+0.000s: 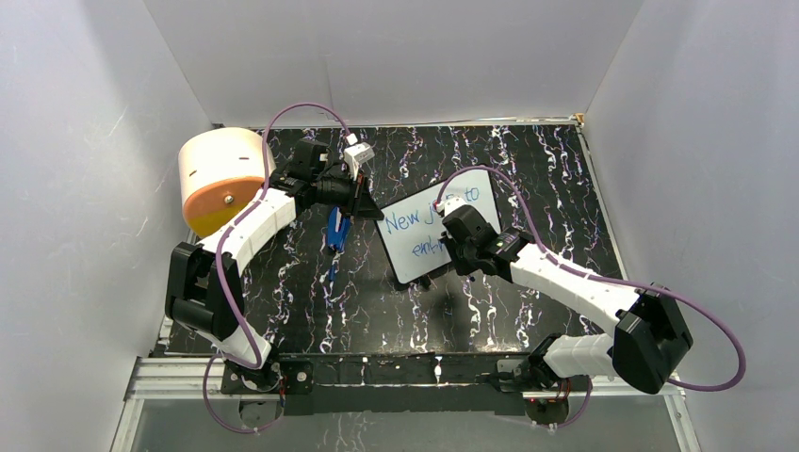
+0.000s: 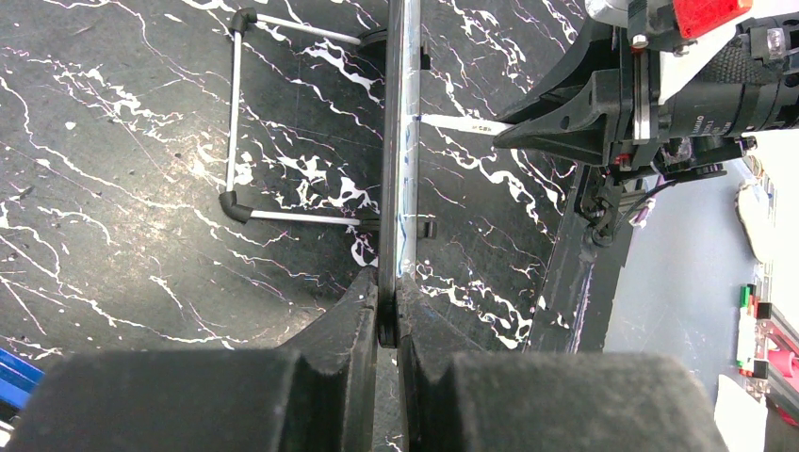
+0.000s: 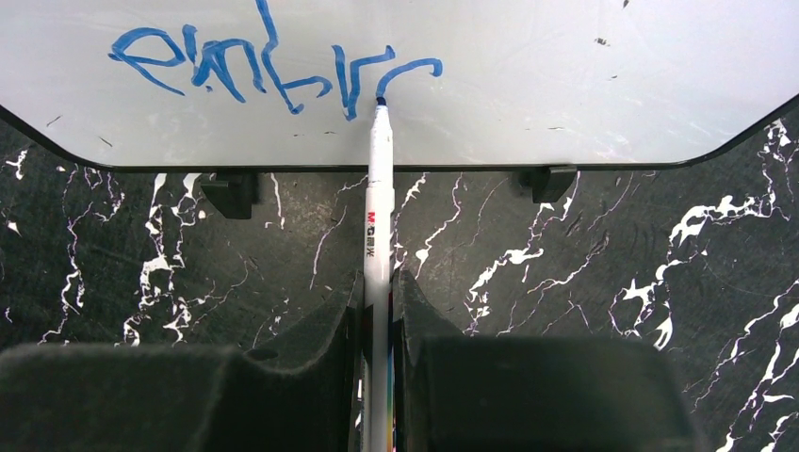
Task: Write a sentence on the whiteboard
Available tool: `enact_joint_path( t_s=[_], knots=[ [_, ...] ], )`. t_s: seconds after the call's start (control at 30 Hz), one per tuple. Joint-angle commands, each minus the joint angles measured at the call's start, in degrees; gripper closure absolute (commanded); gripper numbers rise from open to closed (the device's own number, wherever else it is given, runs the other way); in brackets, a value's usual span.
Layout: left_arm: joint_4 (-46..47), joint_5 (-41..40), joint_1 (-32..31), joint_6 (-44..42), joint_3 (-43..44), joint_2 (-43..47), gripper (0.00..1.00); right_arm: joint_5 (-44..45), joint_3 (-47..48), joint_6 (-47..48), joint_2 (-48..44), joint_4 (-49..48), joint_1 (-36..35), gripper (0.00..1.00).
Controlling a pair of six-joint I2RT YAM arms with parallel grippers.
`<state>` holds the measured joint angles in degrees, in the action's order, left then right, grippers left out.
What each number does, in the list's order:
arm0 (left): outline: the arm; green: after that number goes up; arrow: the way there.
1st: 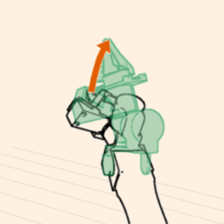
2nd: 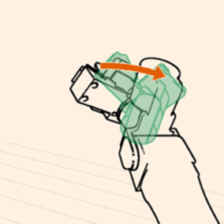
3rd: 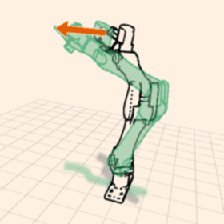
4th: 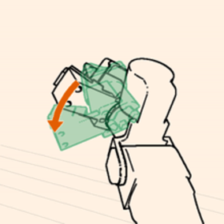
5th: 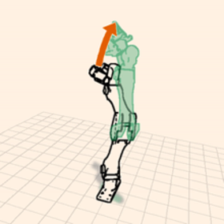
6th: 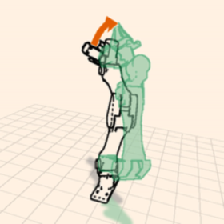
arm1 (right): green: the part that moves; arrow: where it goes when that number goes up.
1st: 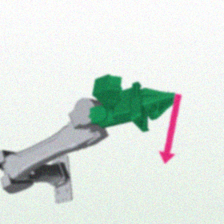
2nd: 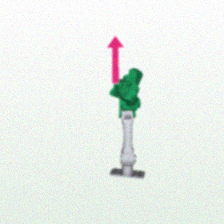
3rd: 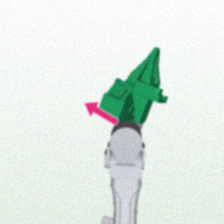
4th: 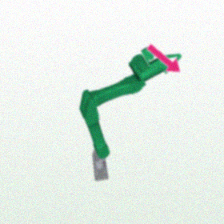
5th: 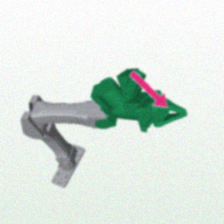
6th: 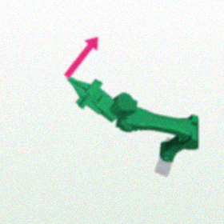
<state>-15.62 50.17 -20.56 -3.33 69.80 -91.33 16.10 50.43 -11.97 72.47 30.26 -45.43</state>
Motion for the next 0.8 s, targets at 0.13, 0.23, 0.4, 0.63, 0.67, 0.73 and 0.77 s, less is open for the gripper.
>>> enact_joint_path(
  t_s=[0.13, 0.23, 0.4, 0.63, 0.67, 0.73, 0.77],
  knots=[
    [-2.87, -1.71, -0.19, -2.56, 0.39, -0.36, 1.00, 2.13, 0.26, -0.60, 0.56, 0.93, 0.11, 1.00],
    [-2.92, -1.68, -0.19, -2.64, 0.37, -0.31, 1.00, 2.88, 0.39, -0.78, 0.47, 0.77, 0.12, 1.00],
    [-2.85, -1.67, -0.19, -2.64, 0.42, -0.26, 1.00, 4.39, 0.97, -0.98, 0.27, 0.30, 0.14, 1.00],
    [-2.94, -1.57, -0.23, -2.73, 0.34, -0.19, 1.00, 5.46, 2.16, -0.81, 0.45, -1.57, 0.20, 1.00],
    [-2.99, -1.61, -0.19, -2.73, 0.38, -0.21, 1.00, 5.63, 2.41, -0.78, 0.49, -1.73, 0.25, 1.00],
    [-2.96, -1.59, -0.19, -2.73, 0.40, -0.19, 1.00, 5.90, 2.79, -0.70, 0.56, -2.19, 0.24, 1.00],
    [-2.95, -1.57, -0.19, -2.73, 0.39, -0.23, 1.00, 6.02, 2.90, -0.56, 0.53, -2.34, 0.25, 1.00]
  ],
)
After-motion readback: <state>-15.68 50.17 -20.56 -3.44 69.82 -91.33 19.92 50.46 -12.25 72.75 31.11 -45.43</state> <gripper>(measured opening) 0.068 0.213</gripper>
